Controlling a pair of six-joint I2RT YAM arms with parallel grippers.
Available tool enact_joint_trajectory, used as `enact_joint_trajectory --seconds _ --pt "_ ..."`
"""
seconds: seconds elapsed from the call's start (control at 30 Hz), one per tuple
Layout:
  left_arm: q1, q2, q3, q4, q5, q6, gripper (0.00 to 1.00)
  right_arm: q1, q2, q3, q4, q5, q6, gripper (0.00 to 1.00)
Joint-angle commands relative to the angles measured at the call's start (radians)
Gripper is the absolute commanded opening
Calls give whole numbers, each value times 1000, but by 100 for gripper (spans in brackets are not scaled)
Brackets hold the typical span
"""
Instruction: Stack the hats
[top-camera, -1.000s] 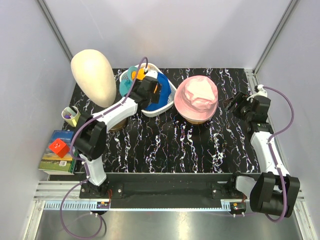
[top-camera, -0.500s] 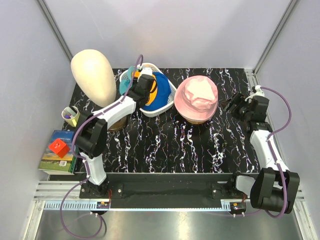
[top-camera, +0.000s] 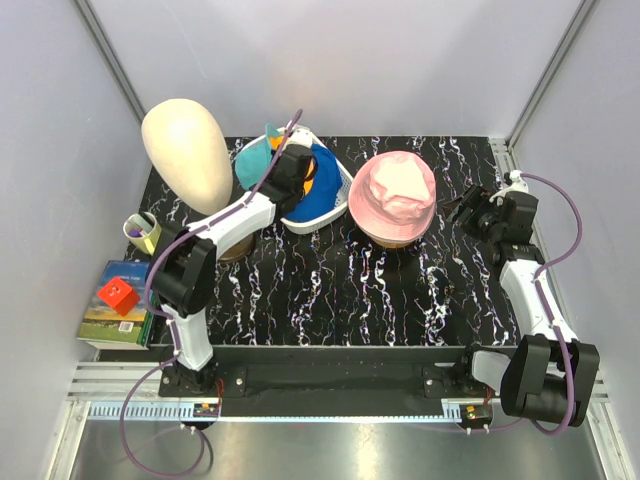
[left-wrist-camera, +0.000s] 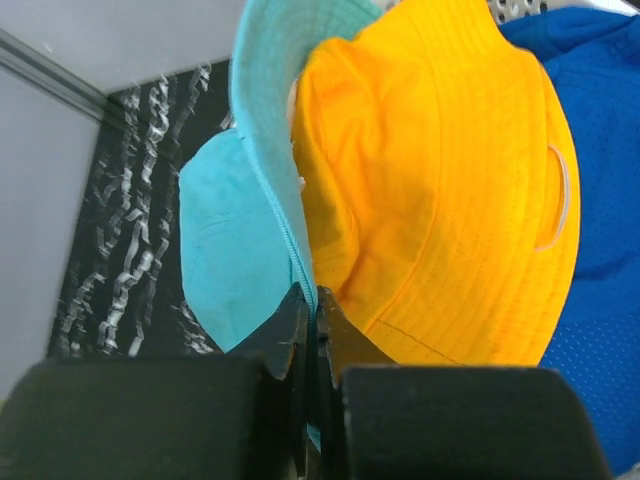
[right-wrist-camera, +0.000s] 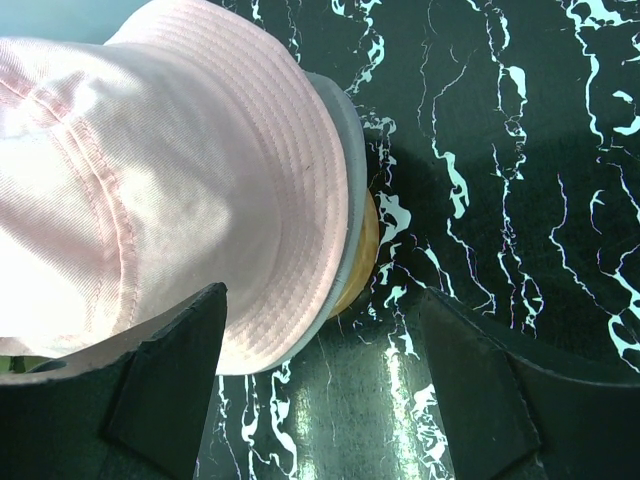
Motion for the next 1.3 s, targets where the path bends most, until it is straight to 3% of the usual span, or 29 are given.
enact_joint_trajectory --seconds 0.0,0.17,0.53,0.87,1.27 --pt "-22 -60 72 157 -104 172 0 -5 1 1 40 -27 0 85" --pt "-25 -69 100 198 -109 262 0 -5 -4 1 40 -30 0 86" --pt "-47 -95 -28 509 -23 590 0 -5 -10 0 35 -30 -3 86" --pt "-54 -80 23 578 -26 788 0 -5 -9 3 35 -38 0 86" --pt "-57 -83 89 595 -30 906 0 -5 -7 8 37 -54 3 86"
